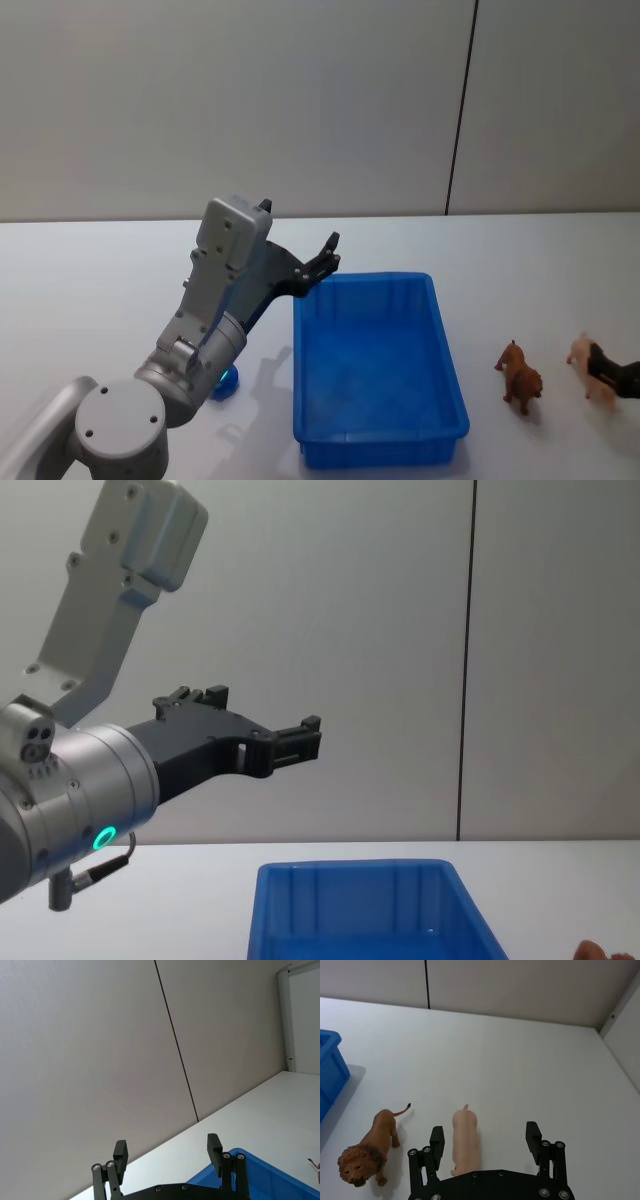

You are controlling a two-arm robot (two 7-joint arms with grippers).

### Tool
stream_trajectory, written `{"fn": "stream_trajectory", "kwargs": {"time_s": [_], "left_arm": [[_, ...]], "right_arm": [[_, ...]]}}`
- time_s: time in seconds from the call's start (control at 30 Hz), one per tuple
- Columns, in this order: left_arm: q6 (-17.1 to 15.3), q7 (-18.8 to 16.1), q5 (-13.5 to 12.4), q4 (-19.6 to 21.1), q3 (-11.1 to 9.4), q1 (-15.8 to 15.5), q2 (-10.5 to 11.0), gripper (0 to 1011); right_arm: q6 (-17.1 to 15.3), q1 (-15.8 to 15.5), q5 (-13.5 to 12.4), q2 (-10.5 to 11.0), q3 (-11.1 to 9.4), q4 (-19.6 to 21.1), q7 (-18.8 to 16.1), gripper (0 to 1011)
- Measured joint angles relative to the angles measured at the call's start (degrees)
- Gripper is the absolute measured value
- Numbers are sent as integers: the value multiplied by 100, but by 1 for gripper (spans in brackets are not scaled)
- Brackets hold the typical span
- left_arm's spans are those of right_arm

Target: Pick up the two dolls from the table and place them into the box.

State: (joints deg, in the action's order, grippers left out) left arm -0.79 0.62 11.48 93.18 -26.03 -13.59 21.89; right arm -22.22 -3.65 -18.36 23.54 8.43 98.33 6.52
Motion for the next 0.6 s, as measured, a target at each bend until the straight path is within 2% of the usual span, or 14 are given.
{"fn": "stream_trajectory", "kwargs": {"time_s": [0.3, 0.6], "left_arm": [[0, 0, 0, 0, 0, 0, 0, 1004], [0, 0, 0, 0, 0, 0, 0, 1004]], "right_arm": [[-316, 449, -6, -258, 91, -604, -202, 1001], [-465, 829, -12, -499, 177, -1189, -313, 1001]]}}
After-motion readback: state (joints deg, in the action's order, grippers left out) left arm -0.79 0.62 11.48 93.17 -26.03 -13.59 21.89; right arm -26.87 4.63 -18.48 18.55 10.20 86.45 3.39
